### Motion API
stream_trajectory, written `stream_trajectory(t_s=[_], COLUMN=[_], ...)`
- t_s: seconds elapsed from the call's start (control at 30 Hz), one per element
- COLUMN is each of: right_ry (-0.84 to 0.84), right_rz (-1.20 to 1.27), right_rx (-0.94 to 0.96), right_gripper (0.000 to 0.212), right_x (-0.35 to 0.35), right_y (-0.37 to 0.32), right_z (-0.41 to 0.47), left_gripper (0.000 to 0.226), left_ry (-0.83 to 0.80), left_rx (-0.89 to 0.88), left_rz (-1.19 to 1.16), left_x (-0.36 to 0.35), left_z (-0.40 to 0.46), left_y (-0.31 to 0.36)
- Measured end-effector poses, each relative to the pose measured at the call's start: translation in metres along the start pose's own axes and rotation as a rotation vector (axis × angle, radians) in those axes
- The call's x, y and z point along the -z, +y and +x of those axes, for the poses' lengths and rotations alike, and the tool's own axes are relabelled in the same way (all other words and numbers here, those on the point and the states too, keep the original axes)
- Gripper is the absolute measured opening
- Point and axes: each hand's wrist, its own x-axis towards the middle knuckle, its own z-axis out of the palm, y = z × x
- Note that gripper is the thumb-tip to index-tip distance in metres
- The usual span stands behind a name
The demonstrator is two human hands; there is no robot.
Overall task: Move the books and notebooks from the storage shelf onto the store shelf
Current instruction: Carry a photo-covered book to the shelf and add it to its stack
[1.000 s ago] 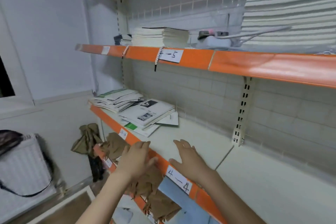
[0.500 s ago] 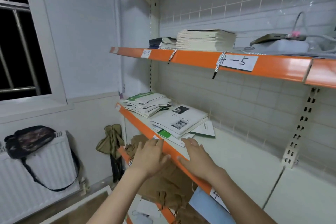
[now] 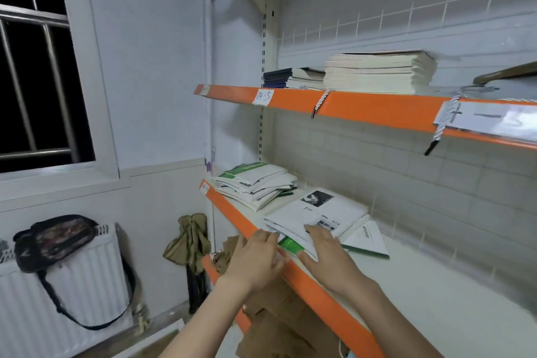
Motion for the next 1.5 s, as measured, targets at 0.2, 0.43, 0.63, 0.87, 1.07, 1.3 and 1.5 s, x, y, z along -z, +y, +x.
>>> stream_trajectory(t_s=[0.2, 0.43, 0.63, 0.87, 1.07, 1.3, 1.5], right_ry=[0.046, 0.041, 0.028, 0.061, 0.091, 0.134, 0.162], right_rz=[0.022, -0.033, -0.069, -0.098, -0.135, -0.134, -0.135], right_rx=[-0.074, -0.151, -0.182, -0.262, -0.317, -0.384, -0.437], right_gripper=[0.060, 0.057, 0.056, 0.054, 0.049, 0.048, 0.047], right_x=[-0.006, -0.014, -0.023, -0.026, -0.025, -0.029, -0.036], right_y=[0.020, 0.038, 0.050, 0.050, 0.038, 0.031, 0.028], right_z=[0.053, 0.086, 0.089, 0.088, 0.087, 0.092, 0.093], left_gripper=[0.060, 0.057, 0.052, 0.047, 0.067, 0.084, 0.079], left_ry=[-0.005, -0.043, -0.090, -0.139, -0.149, -0.243, -0.205], left_rx=[-0.037, -0.076, -0.100, -0.139, -0.110, -0.047, -0.125], left_rz=[-0.026, -0.059, -0.111, -0.096, -0.034, -0.262, -0.474], left_x=[-0.005, -0.019, -0.027, -0.030, -0.031, -0.036, -0.035], left_z=[0.060, 0.105, 0.124, 0.151, 0.182, 0.209, 0.216], left_y=[-0.027, -0.047, -0.055, -0.059, -0.055, -0.066, -0.065])
